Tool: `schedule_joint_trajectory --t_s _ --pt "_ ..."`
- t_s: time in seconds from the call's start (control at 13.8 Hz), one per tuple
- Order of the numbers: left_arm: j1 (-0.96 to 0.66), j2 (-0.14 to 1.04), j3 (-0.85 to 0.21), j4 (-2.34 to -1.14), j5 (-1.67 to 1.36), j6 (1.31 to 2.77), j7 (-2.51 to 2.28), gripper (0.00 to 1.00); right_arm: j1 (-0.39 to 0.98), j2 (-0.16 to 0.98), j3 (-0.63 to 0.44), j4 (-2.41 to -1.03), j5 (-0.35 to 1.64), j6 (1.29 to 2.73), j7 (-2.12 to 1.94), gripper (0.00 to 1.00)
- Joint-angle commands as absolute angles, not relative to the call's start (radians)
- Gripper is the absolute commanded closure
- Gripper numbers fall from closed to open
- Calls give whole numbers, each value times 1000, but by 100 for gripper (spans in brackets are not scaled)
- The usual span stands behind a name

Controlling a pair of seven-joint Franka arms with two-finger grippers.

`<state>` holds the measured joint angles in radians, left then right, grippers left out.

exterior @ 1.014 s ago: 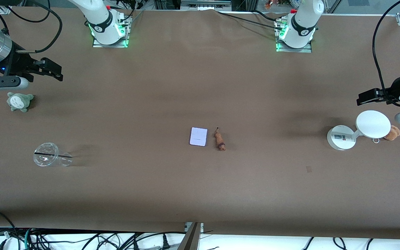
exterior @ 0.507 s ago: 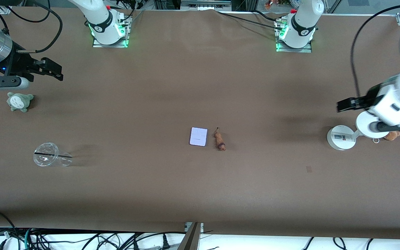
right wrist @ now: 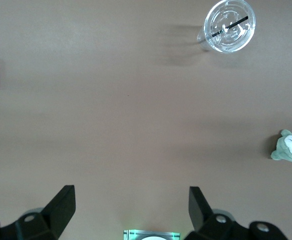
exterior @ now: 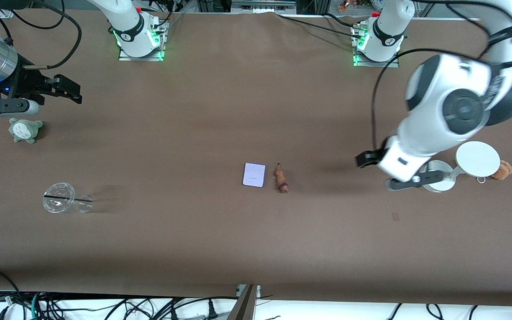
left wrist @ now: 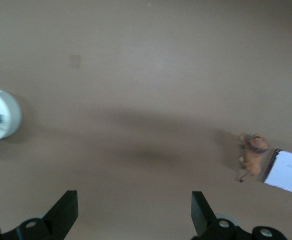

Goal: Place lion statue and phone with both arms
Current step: 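Move the left gripper over the brown lion statue beside the phone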

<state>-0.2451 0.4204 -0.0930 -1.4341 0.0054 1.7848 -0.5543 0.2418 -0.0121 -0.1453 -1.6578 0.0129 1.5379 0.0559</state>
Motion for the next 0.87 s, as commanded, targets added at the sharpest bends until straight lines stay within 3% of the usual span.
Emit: schedule_joint_trajectory --t_s 0.0,0.8 --pt "-351 512 -75 -1397 -15 1886 -710 0 236 -14 -138 -1654 6 1526 57 0" --pt "-566 727 -64 -1396 0 2113 -816 0 238 -12 -137 -1666 11 1536 58 0"
